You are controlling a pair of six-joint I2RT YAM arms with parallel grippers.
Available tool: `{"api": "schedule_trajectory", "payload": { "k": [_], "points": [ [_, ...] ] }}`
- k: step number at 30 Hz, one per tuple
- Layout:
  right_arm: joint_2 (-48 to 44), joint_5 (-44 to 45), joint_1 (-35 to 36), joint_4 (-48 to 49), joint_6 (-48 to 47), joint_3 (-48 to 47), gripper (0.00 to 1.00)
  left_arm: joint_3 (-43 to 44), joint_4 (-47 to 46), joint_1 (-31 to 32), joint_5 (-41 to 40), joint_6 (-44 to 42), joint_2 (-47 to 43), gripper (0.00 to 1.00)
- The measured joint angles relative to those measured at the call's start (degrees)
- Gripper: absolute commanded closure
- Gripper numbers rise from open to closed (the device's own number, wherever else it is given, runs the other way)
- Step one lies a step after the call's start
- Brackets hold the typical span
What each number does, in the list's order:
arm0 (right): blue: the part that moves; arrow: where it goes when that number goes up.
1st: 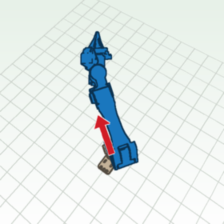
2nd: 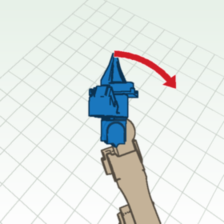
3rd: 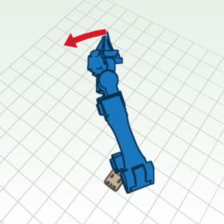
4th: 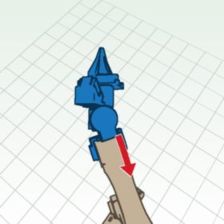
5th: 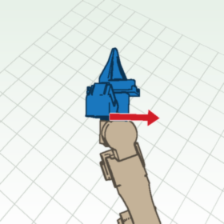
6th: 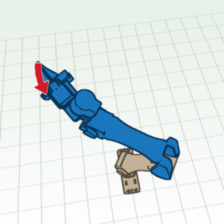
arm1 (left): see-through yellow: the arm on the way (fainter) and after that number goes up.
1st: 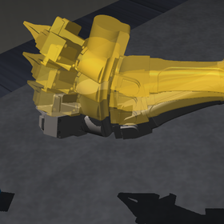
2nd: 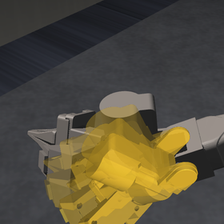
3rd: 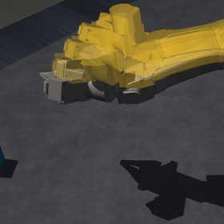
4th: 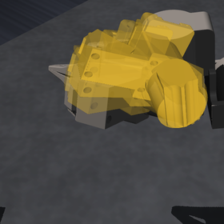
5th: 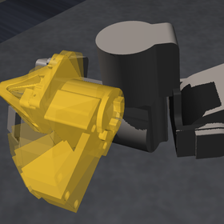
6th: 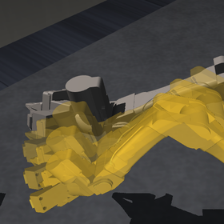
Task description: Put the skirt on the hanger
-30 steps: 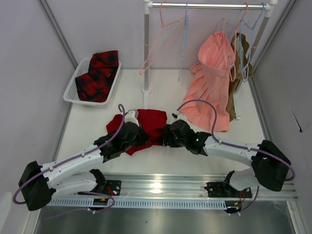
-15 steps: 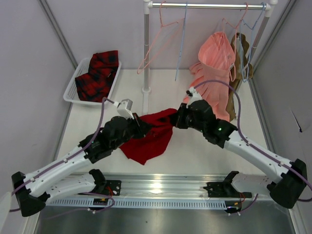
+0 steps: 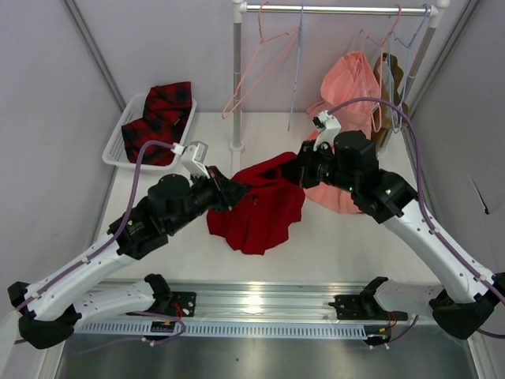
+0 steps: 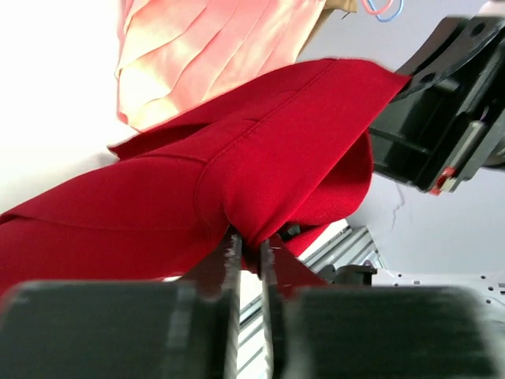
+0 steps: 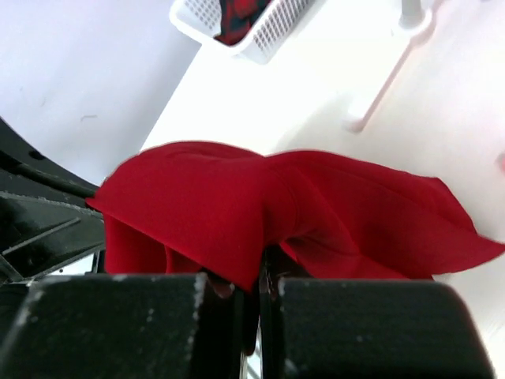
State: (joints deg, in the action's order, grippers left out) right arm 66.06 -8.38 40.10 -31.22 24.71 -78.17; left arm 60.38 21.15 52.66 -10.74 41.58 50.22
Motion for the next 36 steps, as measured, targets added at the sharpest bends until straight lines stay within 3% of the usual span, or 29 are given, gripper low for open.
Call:
{"api": "schedule_trajectory", "payload": {
  "k": [7,10,13,15,16,20,36],
  "points": [
    [2.43,3.13,-5.53,-7.39,-5.4,-6.97,1.0,0.31,8.76,-1.07,-5.27,-1.62,-1.33,0.77],
    [3.8,3.28,-5.7,-9.38,-6.93,-10.4,1.0,-0.35,11.17,-1.2,-6.78,-1.9,-1.62,0.9],
    [4.94,1.33,-5.66,-10.58,-7.98,-12.76,1.0,-0.87,12.24,-1.2,-7.28,-2.51,-1.6,0.93],
    [5.66,0.07,-5.57,-10.75,-8.39,-13.31,1.0,-1.09,12.46,-1.2,-7.26,-2.71,-1.57,0.86],
    [6.1,-0.46,-5.22,-10.86,-8.61,-13.35,1.0,-1.22,12.39,-1.2,-7.02,-2.89,-1.57,0.7],
    [8.11,-2.32,-3.5,-11.69,-9.4,-13.35,1.0,-3.06,9.35,-1.2,-4.42,-4.07,-1.57,0.48],
    [9.25,-6.08,-1.16,-11.85,-10.01,-13.35,1.0,-9.6,-3.98,-1.22,1.09,-4.5,4.11,0.48]
  ]
}}
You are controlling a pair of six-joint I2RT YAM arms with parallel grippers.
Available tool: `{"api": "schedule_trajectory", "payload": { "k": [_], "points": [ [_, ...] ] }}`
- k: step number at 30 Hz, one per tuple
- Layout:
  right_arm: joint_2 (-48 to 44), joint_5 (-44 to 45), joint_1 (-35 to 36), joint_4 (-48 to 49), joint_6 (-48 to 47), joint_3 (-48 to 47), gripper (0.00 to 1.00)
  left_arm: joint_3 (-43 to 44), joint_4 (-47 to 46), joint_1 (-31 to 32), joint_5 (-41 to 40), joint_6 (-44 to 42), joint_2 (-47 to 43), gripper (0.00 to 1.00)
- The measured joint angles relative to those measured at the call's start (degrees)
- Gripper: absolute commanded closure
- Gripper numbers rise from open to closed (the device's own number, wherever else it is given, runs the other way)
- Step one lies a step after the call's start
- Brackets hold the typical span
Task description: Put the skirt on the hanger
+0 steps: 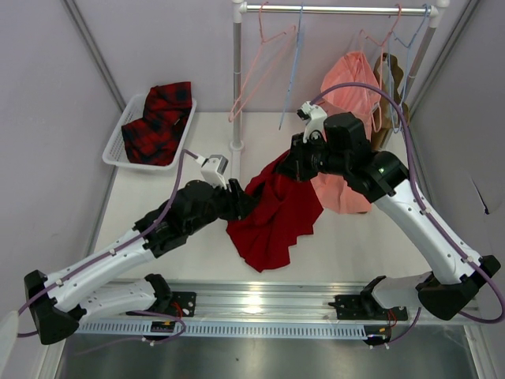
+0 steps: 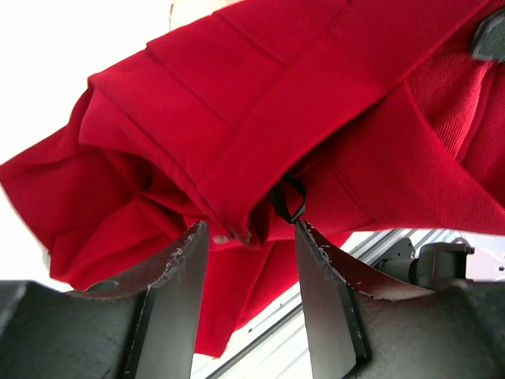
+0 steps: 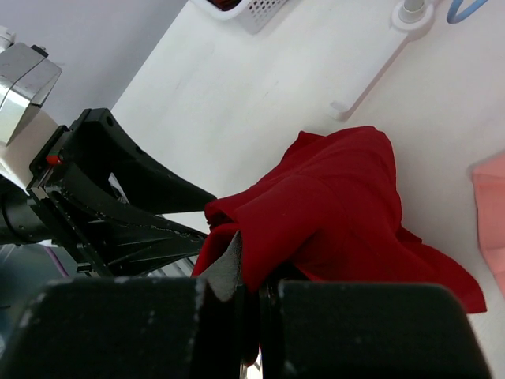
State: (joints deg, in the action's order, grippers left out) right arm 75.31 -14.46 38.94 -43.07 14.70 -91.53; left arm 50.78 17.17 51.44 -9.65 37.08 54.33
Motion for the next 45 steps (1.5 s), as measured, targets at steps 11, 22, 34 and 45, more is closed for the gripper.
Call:
{"api": "schedule_trajectory", "payload": {
  "k": [11,22,34,45],
  "points": [
    [-0.04,0.0,0.61,0.0,0.02,0.0,1.0,-0.44,-3.37,-0.04,-0.09,-0.02,-0.13,0.48],
    [-0.11,0.0,0.66,0.0,0.02,0.0,1.0,-1.29,-5.33,-0.04,0.96,-0.04,-0.85,0.49],
    [-0.13,0.0,0.66,0.0,0.02,0.0,1.0,-1.36,-5.27,-0.04,0.85,-0.09,1.2,0.53],
    [-0.44,0.02,0.66,-0.85,0.02,0.0,1.0,-1.36,-5.33,-0.09,0.55,-0.33,3.67,0.96]
  ]
}}
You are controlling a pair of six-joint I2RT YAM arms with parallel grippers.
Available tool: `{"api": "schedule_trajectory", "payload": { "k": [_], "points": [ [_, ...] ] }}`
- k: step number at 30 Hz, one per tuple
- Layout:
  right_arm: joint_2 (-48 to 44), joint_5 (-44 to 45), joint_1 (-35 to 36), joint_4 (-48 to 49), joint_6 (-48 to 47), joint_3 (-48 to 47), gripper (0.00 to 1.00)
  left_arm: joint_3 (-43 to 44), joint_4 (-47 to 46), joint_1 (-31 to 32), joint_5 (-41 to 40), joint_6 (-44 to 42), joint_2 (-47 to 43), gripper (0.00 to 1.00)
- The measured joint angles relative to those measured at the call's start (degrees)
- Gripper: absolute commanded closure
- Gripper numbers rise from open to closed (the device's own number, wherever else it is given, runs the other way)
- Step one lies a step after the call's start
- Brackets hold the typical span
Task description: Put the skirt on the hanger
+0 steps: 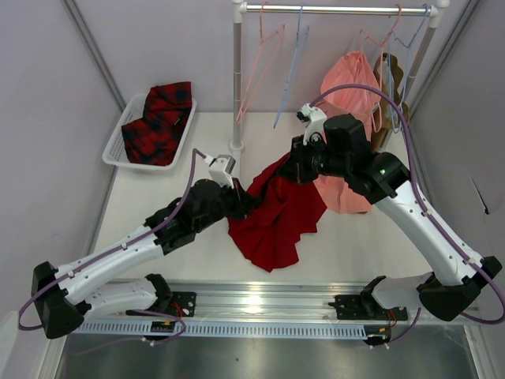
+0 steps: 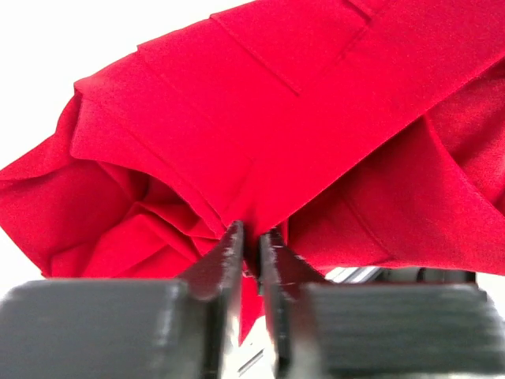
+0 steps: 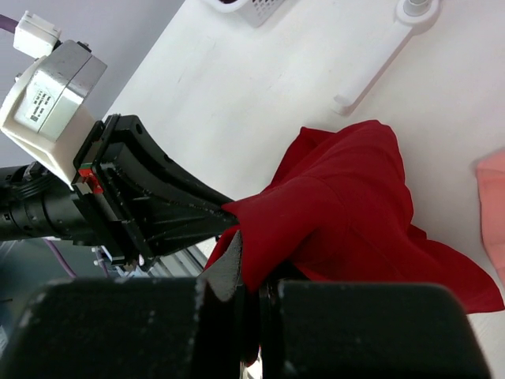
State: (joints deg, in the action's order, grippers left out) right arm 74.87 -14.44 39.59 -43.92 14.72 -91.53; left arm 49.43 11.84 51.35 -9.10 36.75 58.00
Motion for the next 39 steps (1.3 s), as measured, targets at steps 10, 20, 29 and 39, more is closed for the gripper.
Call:
{"api": "schedule_trajectory", "payload": {
  "k": [10,20,29,39],
  "points": [
    [-1.7,-6.88,-9.42,-1.11,0.0,0.46,1.0,11.13,10.08,0.0,-2.67,-1.75,-0.7,1.0],
    [-2.45,-33.99,-26.18,6.34,4.76,0.02,1.0,30.82,19.85,0.44,-4.61,-1.81,-1.03,1.0],
    [-12.66,-27.82,-18.6,11.93,5.25,24.11,1.0,11.96,21.2,-1.33,-5.05,1.38,-4.7,1.0],
    [-20.09,-17.35,-13.29,16.55,9.62,54.21,0.7,-15.06,10.12,-6.43,7.61,8.83,-8.59,1.0]
  ]
}}
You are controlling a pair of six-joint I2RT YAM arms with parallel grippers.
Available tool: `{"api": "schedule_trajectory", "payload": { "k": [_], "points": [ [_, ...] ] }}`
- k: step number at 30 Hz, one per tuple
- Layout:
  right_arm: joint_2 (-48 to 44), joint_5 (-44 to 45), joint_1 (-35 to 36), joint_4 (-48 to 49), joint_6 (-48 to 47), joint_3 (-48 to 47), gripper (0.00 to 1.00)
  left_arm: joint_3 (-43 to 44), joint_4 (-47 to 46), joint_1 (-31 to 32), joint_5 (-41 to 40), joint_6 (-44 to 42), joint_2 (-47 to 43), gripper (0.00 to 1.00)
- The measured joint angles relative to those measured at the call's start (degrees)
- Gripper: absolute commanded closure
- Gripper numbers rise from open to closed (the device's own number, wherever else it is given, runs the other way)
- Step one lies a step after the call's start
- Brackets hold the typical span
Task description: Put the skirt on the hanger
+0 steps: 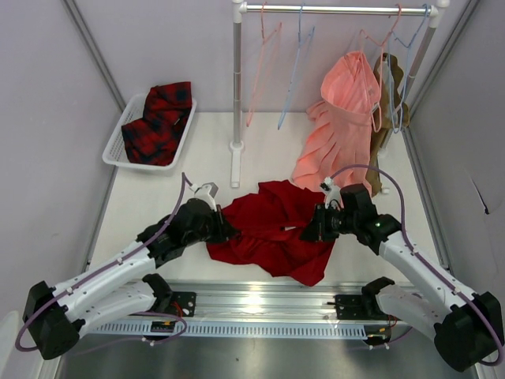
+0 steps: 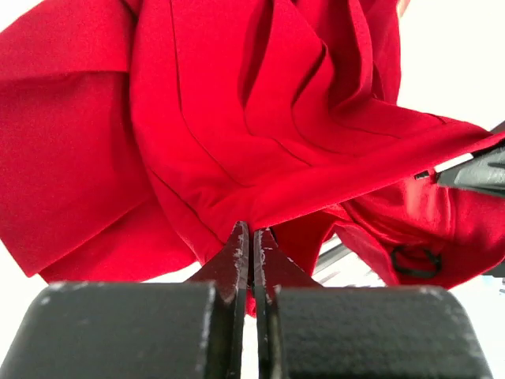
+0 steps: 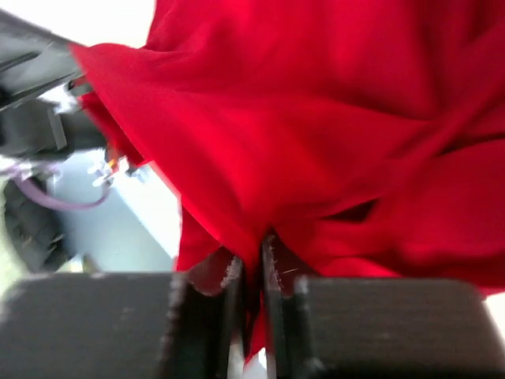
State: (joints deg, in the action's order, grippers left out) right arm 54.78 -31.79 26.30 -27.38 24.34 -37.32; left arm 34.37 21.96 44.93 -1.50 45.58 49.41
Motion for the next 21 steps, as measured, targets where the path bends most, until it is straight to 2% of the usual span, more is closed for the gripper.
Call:
{"api": "schedule_trajectory", "payload": {
  "k": [3,4,9,21],
  "points": [
    [-0.33,4.31,-0.42,-0.17,0.33,-0.13,0.57,-1.01,0.37,-1.46,-0.81,-0.07,-0.07,1.0],
    [-0.46,6.01,-0.46,-0.59,0.46,-0.28,0.49,-1.11,0.66,-1.88,-1.22,-0.11,0.11,1.0],
    [-1.51,11.1,2.84,-4.2,1.49,-1.6,0.32,-1.46,0.81,-2.27,-1.38,-0.24,0.72,1.0],
    [-6.78,23.61,20.61,-17.46,12.28,-3.78,0.27,-1.57,0.13,-2.29,-1.18,-1.09,0.92,1.0]
  ]
}}
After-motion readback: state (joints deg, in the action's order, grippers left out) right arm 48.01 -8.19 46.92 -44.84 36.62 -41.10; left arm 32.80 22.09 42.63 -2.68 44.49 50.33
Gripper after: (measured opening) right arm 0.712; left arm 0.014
